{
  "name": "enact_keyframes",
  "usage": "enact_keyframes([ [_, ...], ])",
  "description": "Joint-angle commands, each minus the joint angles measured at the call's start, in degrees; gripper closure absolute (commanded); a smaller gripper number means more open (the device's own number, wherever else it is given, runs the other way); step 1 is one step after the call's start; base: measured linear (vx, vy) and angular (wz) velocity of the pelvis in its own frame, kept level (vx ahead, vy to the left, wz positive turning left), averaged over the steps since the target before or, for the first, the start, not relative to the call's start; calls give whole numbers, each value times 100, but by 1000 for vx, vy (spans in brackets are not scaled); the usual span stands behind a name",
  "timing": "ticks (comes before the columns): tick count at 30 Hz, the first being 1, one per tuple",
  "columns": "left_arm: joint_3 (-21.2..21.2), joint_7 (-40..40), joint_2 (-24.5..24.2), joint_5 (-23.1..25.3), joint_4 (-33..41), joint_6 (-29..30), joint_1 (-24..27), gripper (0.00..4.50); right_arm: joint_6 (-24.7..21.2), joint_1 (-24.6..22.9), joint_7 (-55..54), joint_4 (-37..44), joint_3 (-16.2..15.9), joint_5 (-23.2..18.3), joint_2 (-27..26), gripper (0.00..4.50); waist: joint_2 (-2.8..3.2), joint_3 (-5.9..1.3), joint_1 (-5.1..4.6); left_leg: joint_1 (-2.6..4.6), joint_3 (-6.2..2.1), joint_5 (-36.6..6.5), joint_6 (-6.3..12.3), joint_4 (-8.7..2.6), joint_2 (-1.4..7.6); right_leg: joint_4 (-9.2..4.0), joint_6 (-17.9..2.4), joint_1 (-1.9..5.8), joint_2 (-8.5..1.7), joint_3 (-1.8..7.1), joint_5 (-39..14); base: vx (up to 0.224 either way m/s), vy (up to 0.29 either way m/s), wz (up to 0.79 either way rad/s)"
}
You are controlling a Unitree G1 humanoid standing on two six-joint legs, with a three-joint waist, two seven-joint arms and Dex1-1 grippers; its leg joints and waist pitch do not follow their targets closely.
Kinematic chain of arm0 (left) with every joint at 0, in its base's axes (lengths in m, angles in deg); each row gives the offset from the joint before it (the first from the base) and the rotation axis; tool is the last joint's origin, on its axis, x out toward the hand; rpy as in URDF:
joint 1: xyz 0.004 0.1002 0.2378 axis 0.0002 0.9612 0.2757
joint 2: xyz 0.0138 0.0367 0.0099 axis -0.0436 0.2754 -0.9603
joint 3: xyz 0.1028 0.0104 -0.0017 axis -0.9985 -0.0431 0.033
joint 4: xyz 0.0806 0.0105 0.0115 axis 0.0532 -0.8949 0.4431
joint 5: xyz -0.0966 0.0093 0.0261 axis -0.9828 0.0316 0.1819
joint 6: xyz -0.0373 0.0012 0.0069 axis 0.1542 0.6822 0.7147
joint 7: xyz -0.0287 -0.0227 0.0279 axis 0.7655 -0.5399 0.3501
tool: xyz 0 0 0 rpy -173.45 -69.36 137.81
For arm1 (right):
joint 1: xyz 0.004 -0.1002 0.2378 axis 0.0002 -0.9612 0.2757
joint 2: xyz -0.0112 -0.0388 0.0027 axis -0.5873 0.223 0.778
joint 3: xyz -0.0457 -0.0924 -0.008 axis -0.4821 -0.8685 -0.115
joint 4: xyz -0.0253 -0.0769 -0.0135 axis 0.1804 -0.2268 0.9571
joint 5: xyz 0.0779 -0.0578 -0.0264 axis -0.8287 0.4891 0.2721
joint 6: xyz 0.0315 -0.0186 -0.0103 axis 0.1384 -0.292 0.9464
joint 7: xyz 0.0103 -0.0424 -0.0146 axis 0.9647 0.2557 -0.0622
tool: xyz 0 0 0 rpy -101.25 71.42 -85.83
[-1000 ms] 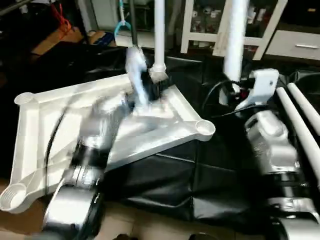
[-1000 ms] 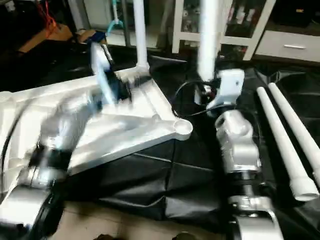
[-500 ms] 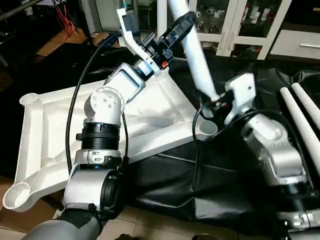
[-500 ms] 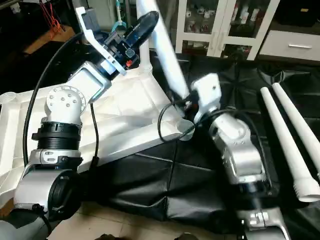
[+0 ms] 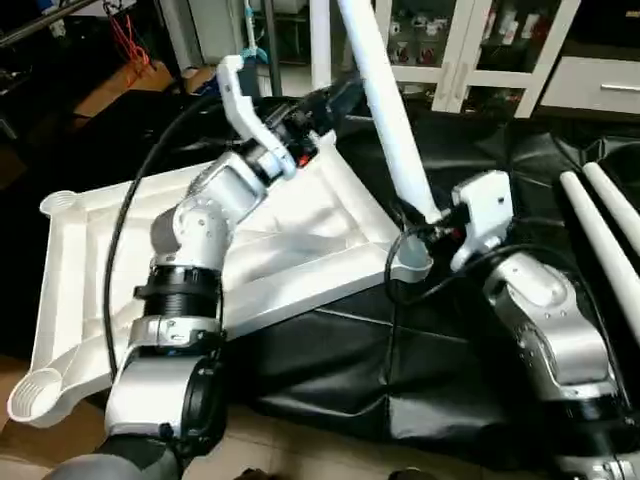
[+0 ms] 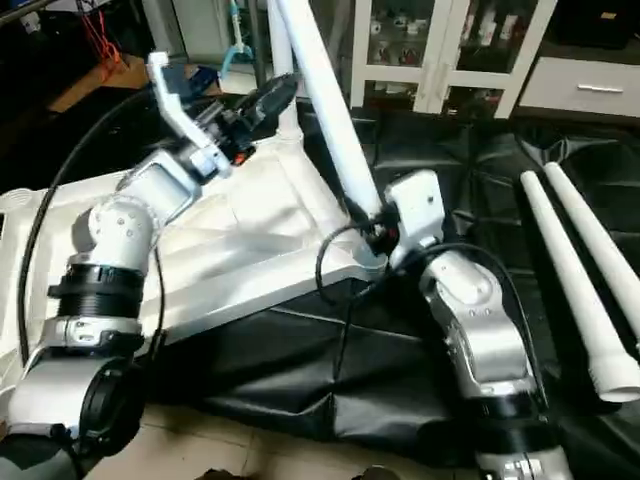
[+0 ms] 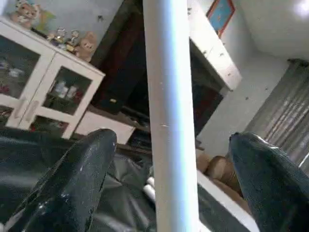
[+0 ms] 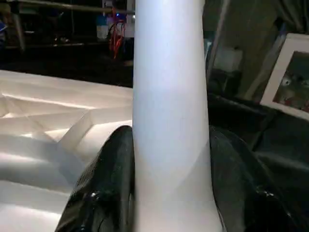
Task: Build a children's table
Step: Insert table leg to table base
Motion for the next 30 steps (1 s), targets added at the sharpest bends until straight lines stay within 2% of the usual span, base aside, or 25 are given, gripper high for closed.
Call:
enact_keyframes([
  [1, -29, 47, 19, -6, 135, -33, -64, 4, -116, 37, 134, 188, -69, -48, 21, 264, -100, -494, 3, 152, -88, -674, 573, -408, 150, -310, -1269, 325, -74, 65, -782, 0, 0, 0],
  [2, -29, 47, 19, -6, 135, -33, -64, 4, -116, 37, 134, 188, -69, -48, 21, 264, -90, -488, 11, 149, -92, -676, 573, -412, 151, -305, -1269, 327, -77, 65, -796, 0, 0, 0],
  [3, 2, 47, 46, -48, 137, -2, -102, 4, -138, 71, 217, 167, -136, -60, 30, 264, -151, -486, 2, 143, -85, -686, 578, -414, 153, -315, -1250, 327, -77, 68, -838, 0, 0, 0],
  [4, 2, 47, 46, -48, 137, -2, -102, 4, -138, 71, 217, 167, -136, -60, 30, 264, -120, -482, 15, 142, -88, -693, 578, -412, 151, -311, -1242, 327, -89, 72, -900, 0, 0, 0],
  [6, 17, 52, 67, -30, 35, -48, -193, 4, -214, 185, 340, 114, -222, -78, 53, 264, -126, -483, 13, 142, -90, -685, 570, -409, 151, -314, -1218, 326, -92, 72, -957, 0, 0, 0],
  [7, 20, 59, 70, 4, -59, -111, -255, 4, -229, 263, 408, 63, -257, -87, 59, 264, -216, -491, 22, 140, -86, -665, 592, -398, 150, -296, -1207, 330, -104, 79, -1013, 0, 0, 0],
  [8, 19, 34, 74, 72, -212, -216, -320, 0, -236, 351, 494, -35, -305, -73, 62, 264, -179, -481, 28, 144, -88, -662, 594, -408, 158, -304, -1197, 315, -101, 84, -1044, 0, 0, 0],
  [9, 41, 27, 105, 82, -310, -303, -341, 0, -291, 379, 582, -154, -416, 3, 88, 264, -178, -476, 9, 137, -82, -659, 597, -398, 144, -319, -1166, 303, -87, 79, -1067, 0, 0, 0],
  [10, 41, 27, 105, 82, -310, -303, -341, 0, -291, 379, 582, -154, -416, 3, 88, 264, -135, -474, 5, 151, -85, -681, 569, -404, 146, -332, -1158, 298, -77, 74, -1026, 0, 0, 0],
  [11, 90, 1, 135, 32, -341, -320, -358, 0, -301, 394, 633, -238, -502, 63, 66, 264, -153, -479, 2, 146, -87, -674, 559, -402, 149, -319, -1170, 307, -84, 79, -968, 0, 0, 0],
  [12, 148, -81, 168, 4, -423, -331, -391, 0, -266, 420, 621, -335, -599, 182, 27, 264, -125, -483, 2, 144, -89, -631, 554, -401, 150, -309, -1205, 312, -82, 78, -834, 0, 0, 0],
  [14, 192, -153, 189, -7, -493, -341, -423, 0, -232, 443, 605, -397, -665, 267, -7, 264, -138, -495, -1, 139, -85, -585, 570, -389, 135, -294, -1260, 318, -79, 75, -695, 0, 0, 0],
  [16, 277, -401, 188, 120, -802, -521, -524, 0, -227, 458, 637, -423, -788, 361, -25, 264, -111, -499, -8, 141, -84, -640, 576, -384, 124, -308, -1263, 324, -71, 69, -684, 0, 0, 0],
  [17, 451, -521, 198, 22, -1027, -579, -636, 30, -259, 462, 646, -421, -834, 372, -45, 264, -76, -502, -10, 149, -95, -685, 553, -389, 127, -306, -1248, 329, -76, 68, -703, 0, 0, 0],
  [19, 582, -587, 204, -118, -1114, -532, -709, 37, -268, 471, 637, -421, -858, 402, -38, 264, -92, -505, -8, 159, -97, -704, 528, -392, 134, -302, -1268, 328, -76, 66, -666, 0, 0, 0],
  [21, 752, -669, 208, -301, -1201, -448, -818, 46, -291, 505, 583, -441, -825, 427, -47, 264, -83, -508, -4, 163, -101, -673, 519, -397, 142, -281, -1344, 329, -73, 62, -510, 0, 0, 0],
  [23, 930, -805, 189, -446, -1322, -396, -964, 78, -322, 568, 492, -488, -732, 426, -60, 264, -85, -504, -2, 157, -95, -689, 541, -393, 133, -268, -1405, 337, -79, 61, -477, 0, 0, 0],
  [26, 944, -823, 169, -448, -1355, -371, -1002, 104, -327, 590, 496, -498, -710, 431, -44, 264, -106, -495, -2, 155, -92, -742, 540, -396, 140, -288, -1384, 337, -86, 64, -609, 0, 0, 0],
  [30, 948, -927, 194, -444, -1295, -329, -961, 138, -352, 552, 496, -434, -701, 437, -37, 264, -97, -501, 1, 154, -96, -666, 558, -390, 145, -273, -1381, 342, -86, 65, -536, 0, 0, 0],
])
